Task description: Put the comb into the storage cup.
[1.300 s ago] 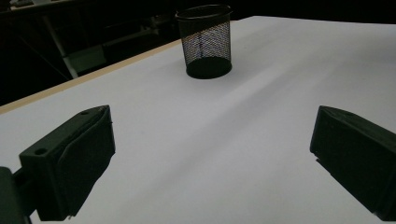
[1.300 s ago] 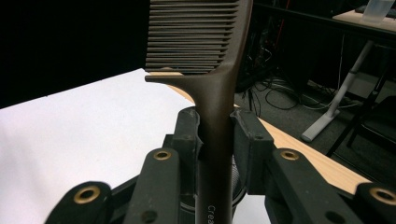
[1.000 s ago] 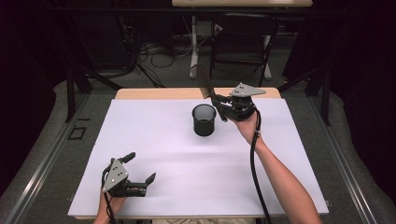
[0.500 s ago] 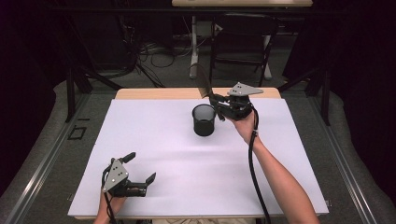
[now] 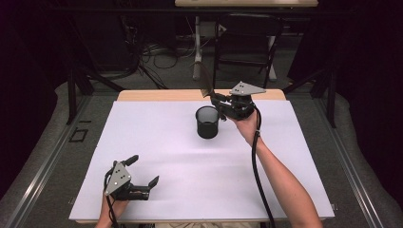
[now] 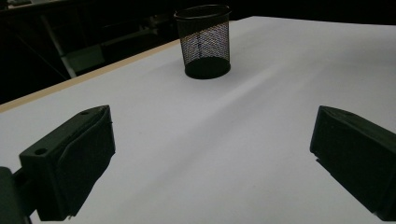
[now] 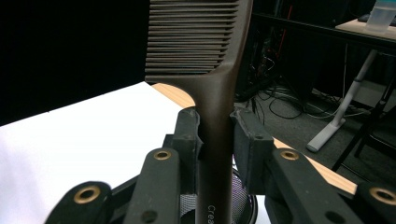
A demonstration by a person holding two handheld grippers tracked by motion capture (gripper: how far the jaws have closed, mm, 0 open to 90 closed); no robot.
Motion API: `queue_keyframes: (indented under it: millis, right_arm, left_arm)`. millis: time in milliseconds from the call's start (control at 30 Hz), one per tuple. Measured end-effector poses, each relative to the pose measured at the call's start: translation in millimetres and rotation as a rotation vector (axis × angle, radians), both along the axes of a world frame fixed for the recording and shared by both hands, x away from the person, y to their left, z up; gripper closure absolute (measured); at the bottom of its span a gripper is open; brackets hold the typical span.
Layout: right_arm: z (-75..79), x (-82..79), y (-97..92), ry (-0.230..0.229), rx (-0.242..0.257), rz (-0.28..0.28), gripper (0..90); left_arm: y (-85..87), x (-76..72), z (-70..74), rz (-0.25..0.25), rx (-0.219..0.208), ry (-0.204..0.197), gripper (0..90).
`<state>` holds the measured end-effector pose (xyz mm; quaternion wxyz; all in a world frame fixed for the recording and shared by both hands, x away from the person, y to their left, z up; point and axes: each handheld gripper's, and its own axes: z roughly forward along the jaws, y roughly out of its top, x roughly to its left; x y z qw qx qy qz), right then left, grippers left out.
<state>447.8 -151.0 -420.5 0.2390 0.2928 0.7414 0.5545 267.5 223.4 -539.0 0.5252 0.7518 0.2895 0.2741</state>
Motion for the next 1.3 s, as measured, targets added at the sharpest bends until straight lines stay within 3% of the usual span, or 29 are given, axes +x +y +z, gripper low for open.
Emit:
queue_keyframes:
  millis: [1300]
  right_arm:
    - [-2.8,13.5,9.9,-0.02,0.04,0.012,72.9]
  left_arm:
    - [1.0,0.4,0.0,0.0,0.001,0.0,0.2]
